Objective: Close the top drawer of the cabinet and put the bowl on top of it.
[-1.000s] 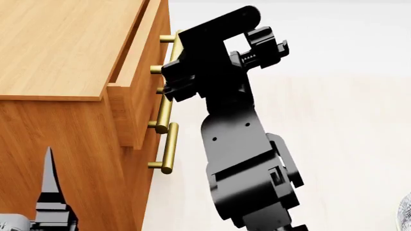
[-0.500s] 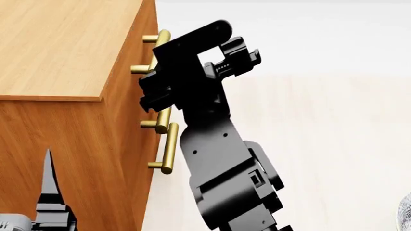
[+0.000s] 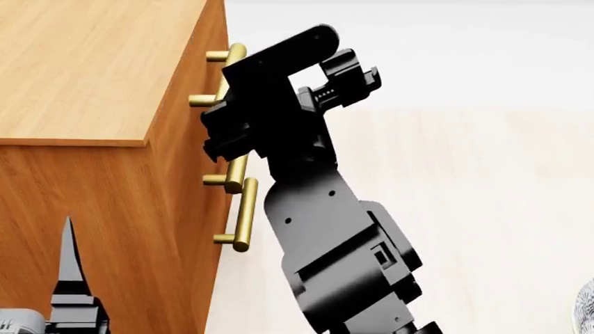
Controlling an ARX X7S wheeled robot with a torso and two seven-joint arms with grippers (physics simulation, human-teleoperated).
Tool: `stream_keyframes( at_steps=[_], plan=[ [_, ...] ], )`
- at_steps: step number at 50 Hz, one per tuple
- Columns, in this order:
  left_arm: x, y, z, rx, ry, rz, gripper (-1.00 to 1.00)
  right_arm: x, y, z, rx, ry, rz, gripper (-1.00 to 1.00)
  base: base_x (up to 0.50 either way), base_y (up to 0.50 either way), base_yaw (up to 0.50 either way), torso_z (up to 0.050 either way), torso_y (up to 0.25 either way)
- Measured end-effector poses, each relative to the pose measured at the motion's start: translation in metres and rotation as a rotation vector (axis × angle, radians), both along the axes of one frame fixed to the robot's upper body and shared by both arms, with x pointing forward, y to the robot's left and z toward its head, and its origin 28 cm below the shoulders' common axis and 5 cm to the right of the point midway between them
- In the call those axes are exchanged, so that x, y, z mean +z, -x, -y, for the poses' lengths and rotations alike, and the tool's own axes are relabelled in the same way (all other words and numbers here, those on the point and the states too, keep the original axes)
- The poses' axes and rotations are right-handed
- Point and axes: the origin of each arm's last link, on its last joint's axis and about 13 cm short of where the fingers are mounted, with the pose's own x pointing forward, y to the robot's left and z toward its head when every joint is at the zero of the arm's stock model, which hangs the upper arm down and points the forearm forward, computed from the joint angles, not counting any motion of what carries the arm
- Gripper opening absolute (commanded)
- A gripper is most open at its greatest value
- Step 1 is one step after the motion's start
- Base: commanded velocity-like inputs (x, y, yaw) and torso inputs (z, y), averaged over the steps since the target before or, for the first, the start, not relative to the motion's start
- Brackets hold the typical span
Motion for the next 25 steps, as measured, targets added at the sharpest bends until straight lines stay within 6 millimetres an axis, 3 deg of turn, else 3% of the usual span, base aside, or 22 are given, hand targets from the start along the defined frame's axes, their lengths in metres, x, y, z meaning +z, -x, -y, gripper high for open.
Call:
stream_keyframes(
  at_steps=[25],
  plan=[
    [0.003, 0.002, 0.0, 0.004, -0.003, 0.009, 1.0, 0.046, 0.021, 0.048, -0.102, 0.08, 0.075, 1.0, 0.0, 0.0, 0.0, 0.0, 0.0]
  ],
)
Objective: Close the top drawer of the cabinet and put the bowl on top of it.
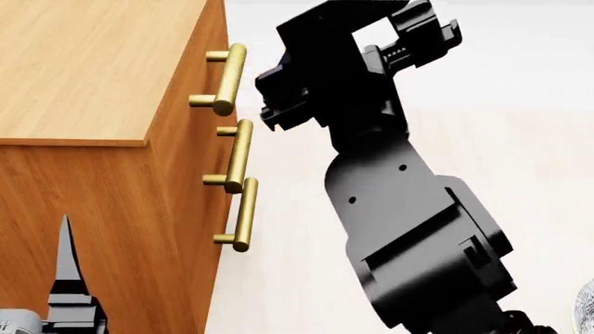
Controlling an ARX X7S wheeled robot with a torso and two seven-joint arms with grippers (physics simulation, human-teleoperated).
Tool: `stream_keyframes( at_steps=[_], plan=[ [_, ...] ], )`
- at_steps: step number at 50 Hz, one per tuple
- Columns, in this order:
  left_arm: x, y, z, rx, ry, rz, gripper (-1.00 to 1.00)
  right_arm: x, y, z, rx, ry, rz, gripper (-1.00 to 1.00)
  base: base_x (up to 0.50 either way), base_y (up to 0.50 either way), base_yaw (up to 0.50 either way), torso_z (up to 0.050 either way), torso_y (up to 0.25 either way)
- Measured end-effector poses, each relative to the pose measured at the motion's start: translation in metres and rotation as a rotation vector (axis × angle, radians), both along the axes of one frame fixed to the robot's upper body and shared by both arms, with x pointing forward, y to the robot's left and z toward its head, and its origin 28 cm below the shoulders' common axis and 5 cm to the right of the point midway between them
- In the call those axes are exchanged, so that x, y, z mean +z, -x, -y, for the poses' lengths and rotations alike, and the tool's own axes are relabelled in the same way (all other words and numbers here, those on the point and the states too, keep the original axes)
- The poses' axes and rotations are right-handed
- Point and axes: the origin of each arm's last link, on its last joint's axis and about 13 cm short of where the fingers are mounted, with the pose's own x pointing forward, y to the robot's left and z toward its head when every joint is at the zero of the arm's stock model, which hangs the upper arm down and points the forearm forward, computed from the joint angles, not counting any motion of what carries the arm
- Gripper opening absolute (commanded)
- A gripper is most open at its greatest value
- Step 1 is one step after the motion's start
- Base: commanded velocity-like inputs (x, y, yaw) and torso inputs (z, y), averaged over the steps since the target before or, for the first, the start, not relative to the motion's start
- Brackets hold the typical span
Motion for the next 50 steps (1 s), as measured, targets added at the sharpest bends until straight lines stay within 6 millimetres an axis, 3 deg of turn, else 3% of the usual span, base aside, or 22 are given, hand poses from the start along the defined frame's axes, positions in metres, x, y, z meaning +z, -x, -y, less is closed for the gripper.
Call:
stream_keyframes(
  at_steps=[11, 27, 50],
  plan=[
    [0.0, 0.001, 0.0, 0.0, 0.004, 0.002, 1.0, 0.027, 0.026, 0.032, -0.069, 0.101, 0.055, 1.0, 0.0, 0.0, 0.0, 0.0, 0.0],
    [0.001, 0.004, -0.001, 0.005, 0.005, 0.01, 1.0, 0.045, 0.079, 0.087, -0.191, 0.232, 0.079, 1.0, 0.0, 0.0, 0.0, 0.0, 0.0],
    [0.001, 0.004, -0.002, 0.013, 0.017, 0.01, 1.0, 0.028, 0.164, 0.145, -0.349, 0.37, -0.024, 1.0, 0.0, 0.0, 0.0, 0.0, 0.0]
  ],
)
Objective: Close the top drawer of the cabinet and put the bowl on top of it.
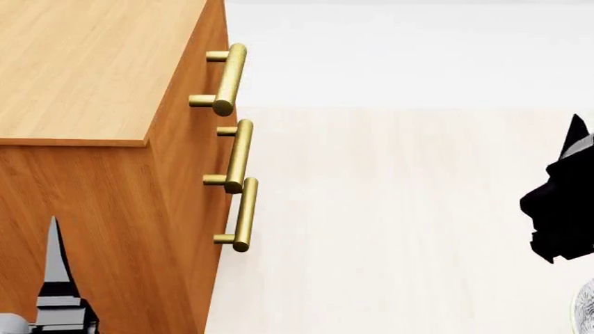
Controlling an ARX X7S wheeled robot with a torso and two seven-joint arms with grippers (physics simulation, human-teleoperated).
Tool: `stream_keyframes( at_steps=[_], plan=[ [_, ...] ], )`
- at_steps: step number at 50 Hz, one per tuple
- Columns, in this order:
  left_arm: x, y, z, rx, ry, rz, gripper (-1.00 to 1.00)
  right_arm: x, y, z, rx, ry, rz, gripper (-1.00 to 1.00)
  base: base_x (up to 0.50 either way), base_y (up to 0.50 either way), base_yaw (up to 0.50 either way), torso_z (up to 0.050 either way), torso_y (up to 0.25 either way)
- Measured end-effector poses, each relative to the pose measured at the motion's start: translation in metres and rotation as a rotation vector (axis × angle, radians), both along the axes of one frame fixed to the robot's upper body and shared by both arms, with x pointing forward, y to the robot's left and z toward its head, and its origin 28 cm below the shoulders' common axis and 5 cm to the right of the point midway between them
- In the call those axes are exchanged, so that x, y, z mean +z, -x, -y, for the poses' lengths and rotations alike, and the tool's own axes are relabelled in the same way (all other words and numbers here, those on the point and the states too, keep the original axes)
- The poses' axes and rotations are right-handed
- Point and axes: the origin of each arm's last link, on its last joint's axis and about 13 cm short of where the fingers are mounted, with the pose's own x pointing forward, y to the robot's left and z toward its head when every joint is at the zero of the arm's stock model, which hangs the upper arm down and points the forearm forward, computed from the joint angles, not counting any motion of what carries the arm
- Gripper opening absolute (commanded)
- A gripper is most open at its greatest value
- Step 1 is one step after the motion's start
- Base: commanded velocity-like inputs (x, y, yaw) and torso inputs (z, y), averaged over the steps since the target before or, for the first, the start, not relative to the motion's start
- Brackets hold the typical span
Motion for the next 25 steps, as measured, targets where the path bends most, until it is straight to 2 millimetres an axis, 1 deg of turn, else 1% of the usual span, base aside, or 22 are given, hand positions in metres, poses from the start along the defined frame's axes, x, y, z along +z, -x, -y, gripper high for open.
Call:
stream_keyframes(
  at_steps=[10, 25],
  plan=[
    [0.001, 0.0, 0.001, -0.005, 0.002, 0.003, 1.0, -0.01, 0.032, 0.016, -0.062, 0.009, -0.04, 1.0, 0.0, 0.0, 0.0, 0.0, 0.0],
    [0.0, -0.001, 0.002, -0.008, 0.004, 0.0, 1.0, -0.03, 0.067, 0.033, -0.112, 0.008, -0.099, 1.0, 0.0, 0.0, 0.0, 0.0, 0.0]
  ],
)
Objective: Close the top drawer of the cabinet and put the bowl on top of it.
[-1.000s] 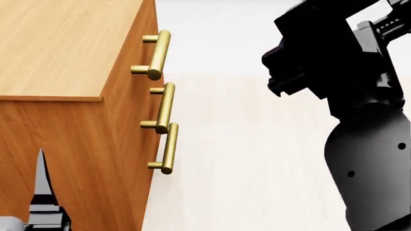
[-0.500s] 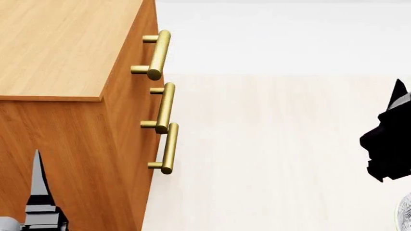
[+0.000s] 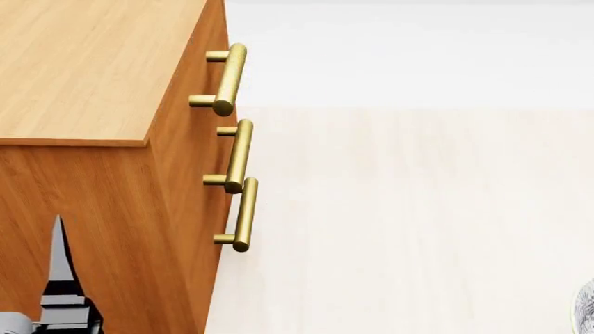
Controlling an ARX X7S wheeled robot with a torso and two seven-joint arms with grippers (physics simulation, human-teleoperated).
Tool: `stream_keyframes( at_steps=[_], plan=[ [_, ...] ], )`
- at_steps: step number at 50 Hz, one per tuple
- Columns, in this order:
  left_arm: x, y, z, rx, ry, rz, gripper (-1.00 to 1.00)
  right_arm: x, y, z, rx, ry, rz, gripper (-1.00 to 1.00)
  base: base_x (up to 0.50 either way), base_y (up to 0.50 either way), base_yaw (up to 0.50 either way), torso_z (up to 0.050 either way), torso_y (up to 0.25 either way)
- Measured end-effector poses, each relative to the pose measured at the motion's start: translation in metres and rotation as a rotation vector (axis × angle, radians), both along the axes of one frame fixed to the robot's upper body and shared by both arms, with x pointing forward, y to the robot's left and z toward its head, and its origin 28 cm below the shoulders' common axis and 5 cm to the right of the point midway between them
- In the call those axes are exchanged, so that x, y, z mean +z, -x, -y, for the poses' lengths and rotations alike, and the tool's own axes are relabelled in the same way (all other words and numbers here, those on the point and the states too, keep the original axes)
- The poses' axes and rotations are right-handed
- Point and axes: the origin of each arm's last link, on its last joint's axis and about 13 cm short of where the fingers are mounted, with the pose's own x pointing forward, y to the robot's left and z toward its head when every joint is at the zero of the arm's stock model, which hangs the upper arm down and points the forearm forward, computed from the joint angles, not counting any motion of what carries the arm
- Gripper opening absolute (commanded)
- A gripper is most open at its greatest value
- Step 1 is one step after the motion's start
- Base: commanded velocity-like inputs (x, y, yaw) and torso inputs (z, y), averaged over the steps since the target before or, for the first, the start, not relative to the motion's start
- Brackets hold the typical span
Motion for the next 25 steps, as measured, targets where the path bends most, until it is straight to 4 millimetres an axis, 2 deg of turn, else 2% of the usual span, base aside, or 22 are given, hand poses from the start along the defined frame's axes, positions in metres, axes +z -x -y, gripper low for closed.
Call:
stream_keyframes(
  at_steps=[25],
  plan=[
    [-0.001, -0.001, 0.005, -0.014, -0.009, -0.002, 1.0, -0.044, 0.039, 0.021, -0.08, -0.03, -0.112, 1.0, 0.0, 0.0, 0.0, 0.0, 0.0]
  ],
)
